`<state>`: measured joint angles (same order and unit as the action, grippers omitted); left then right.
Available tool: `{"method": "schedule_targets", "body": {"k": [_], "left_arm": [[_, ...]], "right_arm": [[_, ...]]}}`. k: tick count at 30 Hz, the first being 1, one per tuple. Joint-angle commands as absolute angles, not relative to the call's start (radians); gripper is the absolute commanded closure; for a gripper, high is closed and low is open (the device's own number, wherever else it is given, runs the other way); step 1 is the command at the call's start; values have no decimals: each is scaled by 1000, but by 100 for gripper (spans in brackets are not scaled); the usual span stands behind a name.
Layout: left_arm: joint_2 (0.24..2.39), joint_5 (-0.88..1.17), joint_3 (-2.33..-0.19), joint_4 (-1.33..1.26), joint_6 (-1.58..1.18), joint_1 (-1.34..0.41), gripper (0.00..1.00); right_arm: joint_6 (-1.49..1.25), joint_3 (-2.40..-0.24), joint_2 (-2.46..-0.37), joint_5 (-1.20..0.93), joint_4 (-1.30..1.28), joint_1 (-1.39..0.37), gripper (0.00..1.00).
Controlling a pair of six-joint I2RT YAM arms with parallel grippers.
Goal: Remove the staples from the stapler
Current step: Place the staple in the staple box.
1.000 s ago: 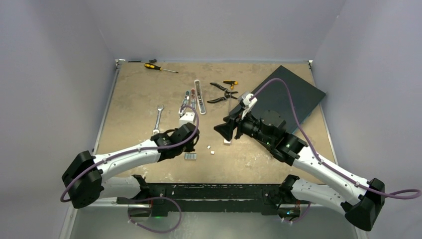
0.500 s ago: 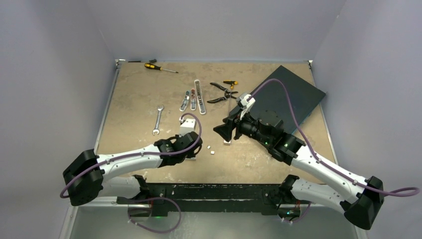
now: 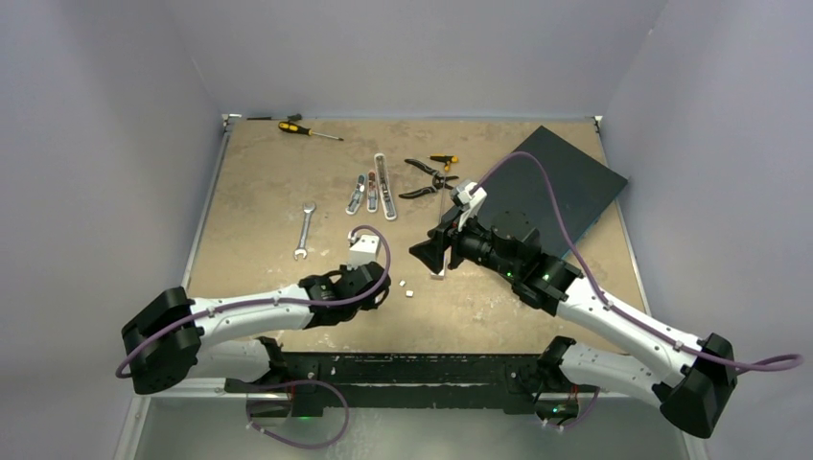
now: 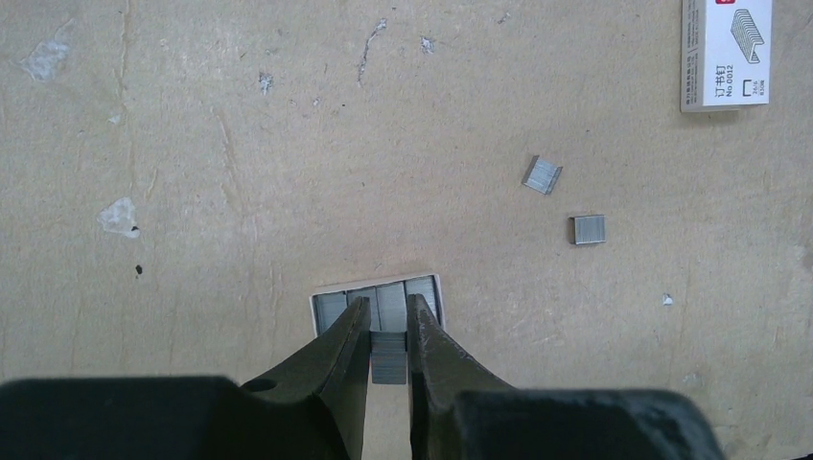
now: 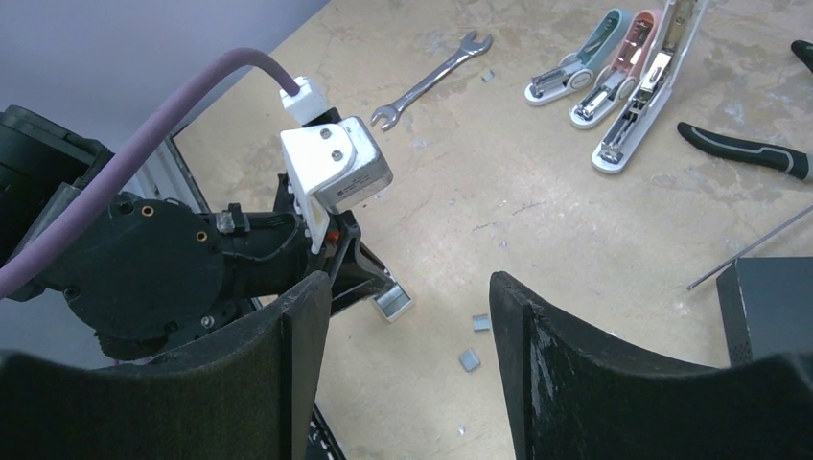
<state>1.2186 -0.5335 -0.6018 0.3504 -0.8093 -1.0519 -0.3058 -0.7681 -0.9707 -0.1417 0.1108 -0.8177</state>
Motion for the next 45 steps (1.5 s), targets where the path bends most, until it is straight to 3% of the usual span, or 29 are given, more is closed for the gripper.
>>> {"method": "schedule_targets", "body": {"k": [1,45], "left_arm": [[1220,-567,-585,303,-817,-1063,100],[1249,-612,-502,186,-817,-1075,100]], "right_arm": [[-311,-774,-974,-146,140,-817,36],[-292,-799,-1004,-173,124,-818,34]]}}
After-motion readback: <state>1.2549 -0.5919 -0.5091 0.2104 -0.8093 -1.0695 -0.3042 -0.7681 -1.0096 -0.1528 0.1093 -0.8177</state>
